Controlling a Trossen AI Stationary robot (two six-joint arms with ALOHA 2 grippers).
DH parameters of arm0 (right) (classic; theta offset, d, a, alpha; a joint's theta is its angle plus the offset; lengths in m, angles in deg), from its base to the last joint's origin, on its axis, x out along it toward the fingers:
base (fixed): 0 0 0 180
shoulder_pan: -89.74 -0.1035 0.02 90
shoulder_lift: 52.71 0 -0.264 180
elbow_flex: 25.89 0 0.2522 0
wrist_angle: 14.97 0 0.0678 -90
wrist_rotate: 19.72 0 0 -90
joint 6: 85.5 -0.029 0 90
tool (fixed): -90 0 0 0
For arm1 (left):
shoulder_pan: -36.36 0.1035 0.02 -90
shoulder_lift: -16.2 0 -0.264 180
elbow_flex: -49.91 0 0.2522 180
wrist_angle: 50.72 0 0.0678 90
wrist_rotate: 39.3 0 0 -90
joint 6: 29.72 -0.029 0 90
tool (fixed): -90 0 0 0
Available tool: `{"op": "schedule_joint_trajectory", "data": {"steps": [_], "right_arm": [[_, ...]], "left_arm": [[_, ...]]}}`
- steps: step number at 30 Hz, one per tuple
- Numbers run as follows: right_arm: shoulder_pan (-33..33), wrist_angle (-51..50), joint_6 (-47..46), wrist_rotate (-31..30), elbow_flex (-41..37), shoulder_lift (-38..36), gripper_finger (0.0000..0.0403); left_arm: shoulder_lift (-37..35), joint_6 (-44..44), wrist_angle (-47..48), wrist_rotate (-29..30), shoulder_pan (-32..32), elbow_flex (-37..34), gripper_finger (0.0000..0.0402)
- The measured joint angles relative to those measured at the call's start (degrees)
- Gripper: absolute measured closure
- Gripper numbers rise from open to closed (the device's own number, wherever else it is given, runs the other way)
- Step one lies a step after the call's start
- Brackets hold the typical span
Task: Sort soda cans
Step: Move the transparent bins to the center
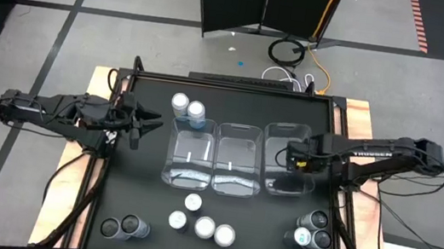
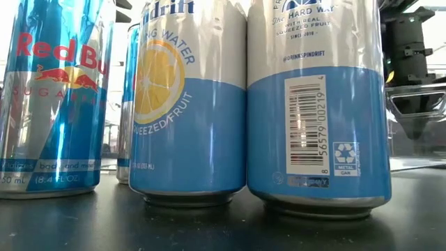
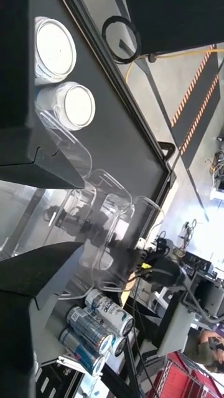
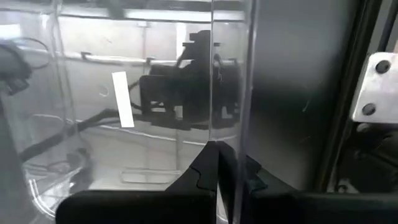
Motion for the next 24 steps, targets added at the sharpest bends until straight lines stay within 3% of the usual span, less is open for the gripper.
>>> {"op": "schedule_joint_trajectory", "data": {"steps": [8, 24], "right_arm": [[-4.5, 1.8, -8.7, 0.0, 0.0, -0.1, 0.0403], [-8.5, 1.9, -11.1, 1.4, 0.0, -0.1, 0.0403]], "left_arm": [[0.0, -0.2, 0.2, 0.0, 0.0, 0.0, 0.0243], [0.0, -0.4, 0.1, 0.0, 0.0, 0.0, 0.0243]]}}
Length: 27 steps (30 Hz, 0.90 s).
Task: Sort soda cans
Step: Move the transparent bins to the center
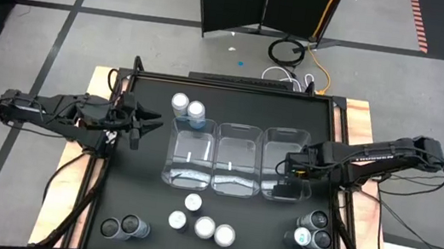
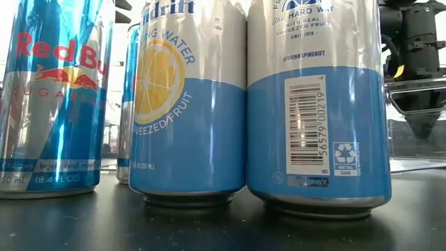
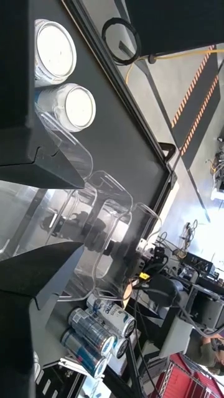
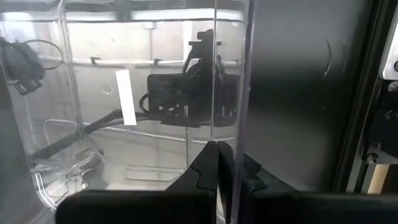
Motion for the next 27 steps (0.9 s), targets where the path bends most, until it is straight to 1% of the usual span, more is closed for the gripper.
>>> {"op": "schedule_joint_trajectory", "data": {"steps": [3, 11, 27], "right_arm": [[-0.4, 0.0, -0.5, 0.1, 0.0, 0.0, 0.0402], [-0.4, -0.3, 0.4, 0.1, 0.0, 0.0, 0.0383], [-0.4, -0.3, 0.8, 1.0, 0.0, 0.0, 0.038]], "left_arm": [[0.0, 0.0, 0.0, 0.0, 0.0, 0.0, 0.0243], [0.0, 0.0, 0.0, 0.0, 0.0, 0.0, 0.0243], [0.0, 0.0, 0.0, 0.1, 0.0, 0.0, 0.0243]]}}
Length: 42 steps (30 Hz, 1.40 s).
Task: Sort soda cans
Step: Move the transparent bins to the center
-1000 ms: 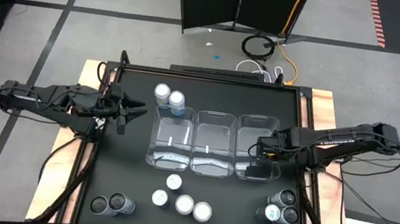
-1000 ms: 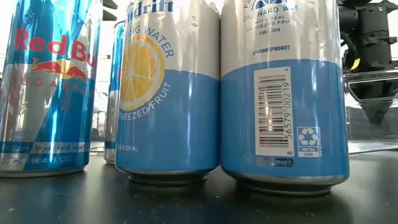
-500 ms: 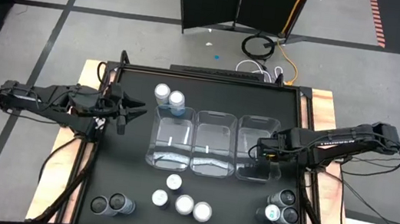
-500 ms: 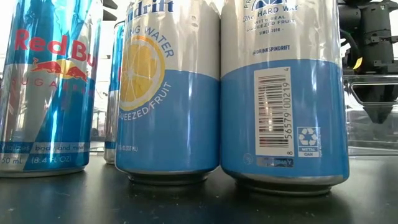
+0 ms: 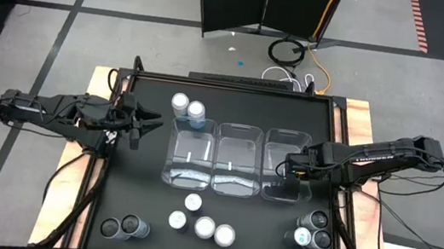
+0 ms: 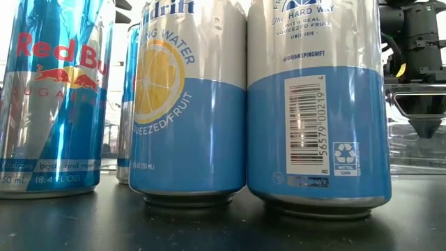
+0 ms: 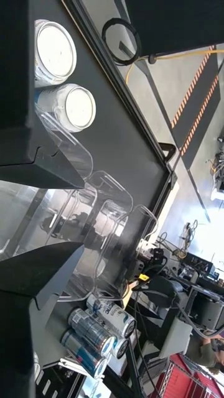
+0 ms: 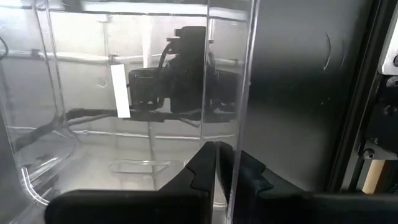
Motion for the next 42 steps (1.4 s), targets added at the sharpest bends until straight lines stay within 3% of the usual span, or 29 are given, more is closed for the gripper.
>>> {"op": "schedule_joint_trajectory", "data": {"steps": [11, 42], "right_arm": [[0.0, -2.8, 1.2, -3.0, 3.1, 0.0, 0.038], [0.0, -4.2, 4.1, -0.9, 4.6, -0.1, 0.038]], "left_arm": [[0.0, 0.0, 0.0, 0.3, 0.0, 0.0, 0.0243], [0.0, -0.1, 0.5, 0.4, 0.0, 0.0, 0.0243]]}}
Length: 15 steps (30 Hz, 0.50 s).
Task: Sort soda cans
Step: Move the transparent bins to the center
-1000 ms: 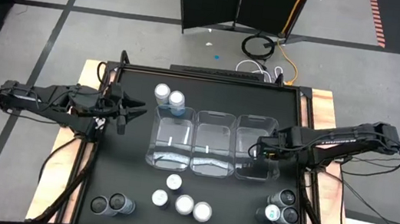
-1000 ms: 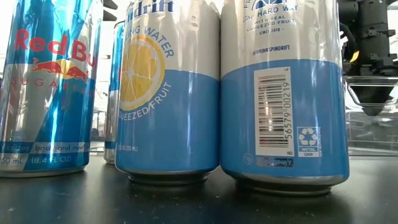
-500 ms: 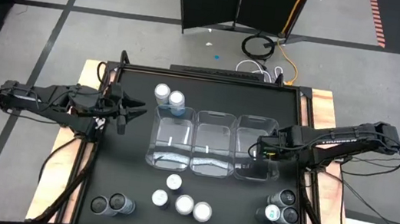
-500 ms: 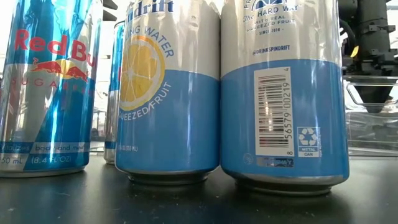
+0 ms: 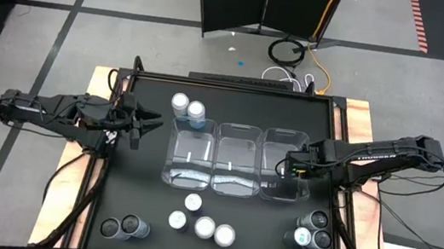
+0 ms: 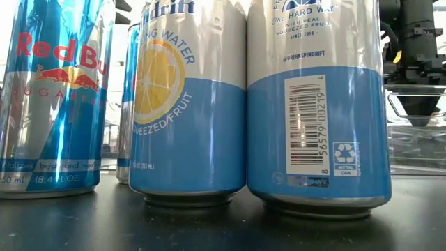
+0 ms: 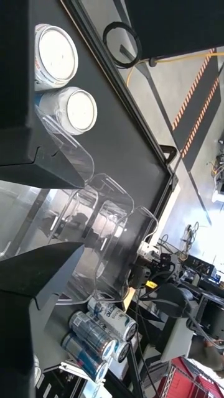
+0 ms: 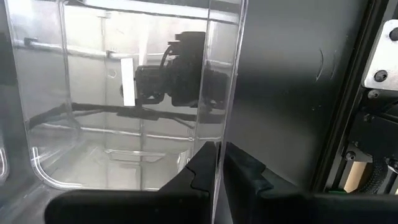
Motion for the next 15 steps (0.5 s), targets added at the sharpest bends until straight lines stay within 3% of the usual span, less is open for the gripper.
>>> {"op": "schedule_joint_trajectory", "data": {"steps": [7, 15], "right_arm": [[0.0, -0.7, -0.6, 0.1, 0.1, 0.0, 0.038], [0.0, -0.6, 5.9, 1.5, 0.1, 0.0, 0.038]], "left_arm": [[0.0, 0.1, 0.0, 0.0, 0.0, 0.0, 0.0243], [0.0, 0.1, 0.0, 0.0, 0.0, 0.0, 0.0243]]}}
